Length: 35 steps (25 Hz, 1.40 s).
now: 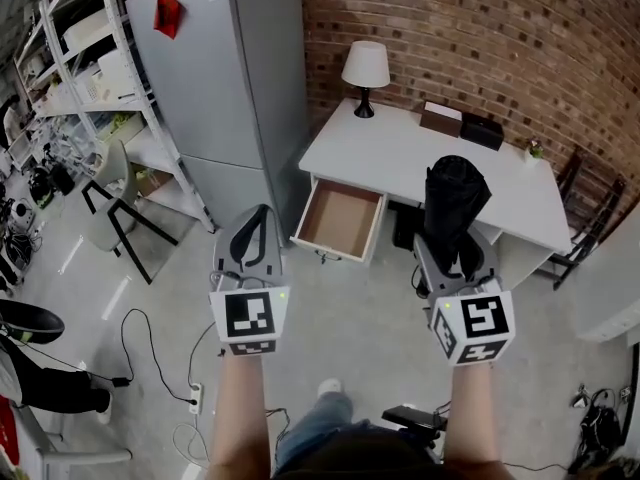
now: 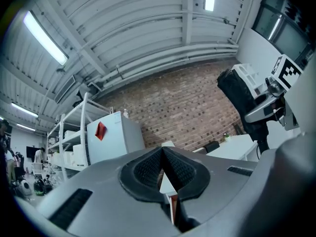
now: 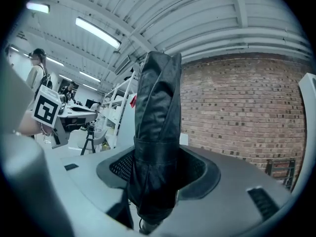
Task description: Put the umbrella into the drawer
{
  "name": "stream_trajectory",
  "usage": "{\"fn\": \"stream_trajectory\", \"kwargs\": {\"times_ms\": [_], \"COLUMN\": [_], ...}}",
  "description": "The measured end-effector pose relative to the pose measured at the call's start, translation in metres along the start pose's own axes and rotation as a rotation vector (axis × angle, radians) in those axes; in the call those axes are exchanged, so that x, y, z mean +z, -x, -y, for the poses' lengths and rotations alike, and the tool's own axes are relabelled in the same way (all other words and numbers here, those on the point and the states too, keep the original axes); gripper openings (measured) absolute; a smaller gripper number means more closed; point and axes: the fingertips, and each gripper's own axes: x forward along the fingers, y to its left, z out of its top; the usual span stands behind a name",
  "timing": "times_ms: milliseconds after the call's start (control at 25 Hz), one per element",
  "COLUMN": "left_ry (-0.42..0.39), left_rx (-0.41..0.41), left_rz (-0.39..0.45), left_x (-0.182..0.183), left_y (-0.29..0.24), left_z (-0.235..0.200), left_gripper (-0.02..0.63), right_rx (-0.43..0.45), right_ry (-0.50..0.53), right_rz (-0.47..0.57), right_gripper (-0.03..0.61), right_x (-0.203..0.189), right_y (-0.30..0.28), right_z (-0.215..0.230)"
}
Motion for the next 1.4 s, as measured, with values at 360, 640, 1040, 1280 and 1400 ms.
{"fn": "stream_trajectory", "kwargs": {"times_ms": [360,640,1040,1280,1400], "left_ry": [0.032,0.052,0.069,0.067,0.061], "left_rx": [-0.070,-0.118,-0.097,-0.082,-0.067], "left_rz": [-0.018,-0.020,-0.023,-0.038,-0.044], "left_x": [-0.043,-0.059,-0.075,-0.081,-0.083], "left_y": [-0.093,-0.112,-0.119,-0.149,-0.175], "left_z": [-0.032,-0.036,-0.041,-0.032,-0.032], "left_gripper": [0.000,0.002,0.000,0.000,0.000], "right_rx": [-0.047,-0.061,-0.045,-0.023,-0.008], "right_ry": [-0.013,-0.016,0.019,0.002,-0.002], "right_rz": [-0.052,-0.107,-0.109,-0.101,-0.101], "right_gripper": [0.230,0.230,0.230,0.230,0.230], "right_x": [-0.007,-0.020,-0.027,-0.035,-0.042], "right_y": [-0.093,-0.110,-0.126,-0.154,-0.178], "right_z": [-0.002,-0.015,-0.012,0.010,0.025]}}
